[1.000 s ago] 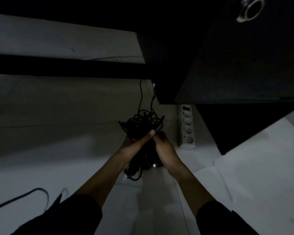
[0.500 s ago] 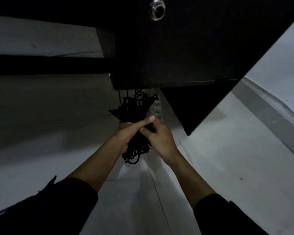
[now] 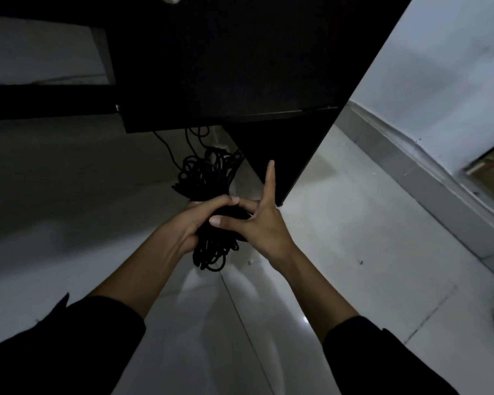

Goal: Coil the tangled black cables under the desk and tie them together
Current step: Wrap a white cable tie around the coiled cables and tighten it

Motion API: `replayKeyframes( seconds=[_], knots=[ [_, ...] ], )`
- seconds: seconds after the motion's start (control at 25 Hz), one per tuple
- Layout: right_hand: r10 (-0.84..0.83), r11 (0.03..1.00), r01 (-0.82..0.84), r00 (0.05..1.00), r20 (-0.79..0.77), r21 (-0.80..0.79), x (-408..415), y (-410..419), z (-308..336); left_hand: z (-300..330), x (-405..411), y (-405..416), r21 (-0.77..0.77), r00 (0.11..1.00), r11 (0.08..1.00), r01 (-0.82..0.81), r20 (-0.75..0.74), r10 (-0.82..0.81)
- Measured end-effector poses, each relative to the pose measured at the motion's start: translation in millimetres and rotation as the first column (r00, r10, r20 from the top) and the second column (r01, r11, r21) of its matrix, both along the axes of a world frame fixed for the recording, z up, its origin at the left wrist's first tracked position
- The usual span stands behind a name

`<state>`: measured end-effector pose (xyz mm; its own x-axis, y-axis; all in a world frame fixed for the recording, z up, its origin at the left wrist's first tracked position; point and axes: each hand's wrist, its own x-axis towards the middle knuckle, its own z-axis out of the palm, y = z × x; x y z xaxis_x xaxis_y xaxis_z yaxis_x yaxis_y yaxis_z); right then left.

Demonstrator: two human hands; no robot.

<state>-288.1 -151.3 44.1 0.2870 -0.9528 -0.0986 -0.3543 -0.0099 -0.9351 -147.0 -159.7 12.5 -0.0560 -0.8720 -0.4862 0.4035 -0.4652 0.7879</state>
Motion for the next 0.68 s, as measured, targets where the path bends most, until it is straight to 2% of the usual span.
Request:
replayKeyframes(
  seconds=[0.16,0.24,0.28,0.32,0.36,0.4,0.44,0.48,0.52,0.56,0.68],
  knots=[
    [-0.002,0.993,-0.011,0.994,0.107,0.120,-8,0,3,3,-10,-2,0.013,0.993,0.995,-0.099,0.069,0.098],
    [-0.074,0.984,0.045,0.983,0.166,0.173,-15,-8,-4,1,-14,-5,0.018,0.989,0.994,-0.108,0.102,0.106],
    [-0.132,0.979,0.107,0.980,0.146,0.173,-22,-14,-13,1,-15,-6,0.020,0.988,0.995,-0.093,0.122,0.090],
    [-0.193,0.972,0.182,0.979,0.061,0.150,-32,-19,-24,1,-15,-7,0.026,0.986,0.996,-0.086,0.145,0.082],
    [-0.208,0.973,0.220,0.969,-0.134,0.077,-44,-24,-38,1,-15,-7,0.030,0.983,0.996,-0.084,0.166,0.078],
    [-0.147,0.987,0.164,0.898,-0.414,0.004,-59,-27,-55,-1,-15,-8,0.031,0.979,0.996,-0.084,0.186,0.077],
    [-0.041,0.998,0.057,0.752,-0.658,0.003,-72,-28,-73,-2,-15,-9,0.024,0.976,0.996,-0.082,0.207,0.075],
    [0.055,0.998,-0.028,0.599,-0.799,0.048,-83,-26,-88,-3,-14,-9,0.014,0.971,0.997,-0.082,0.227,0.077],
    [0.119,0.992,-0.085,0.502,-0.856,0.088,-90,-24,-102,-5,-14,-9,0.004,0.966,0.996,-0.084,0.247,0.081],
    [0.135,0.988,-0.127,0.451,-0.882,0.087,-94,-21,-113,-8,-15,-9,-0.007,0.960,0.996,-0.086,0.267,0.084],
    [0.074,0.971,-0.237,0.347,-0.935,-0.011,-95,-12,-126,-11,-13,-9,-0.032,0.950,0.997,-0.071,0.303,0.077]
  ],
)
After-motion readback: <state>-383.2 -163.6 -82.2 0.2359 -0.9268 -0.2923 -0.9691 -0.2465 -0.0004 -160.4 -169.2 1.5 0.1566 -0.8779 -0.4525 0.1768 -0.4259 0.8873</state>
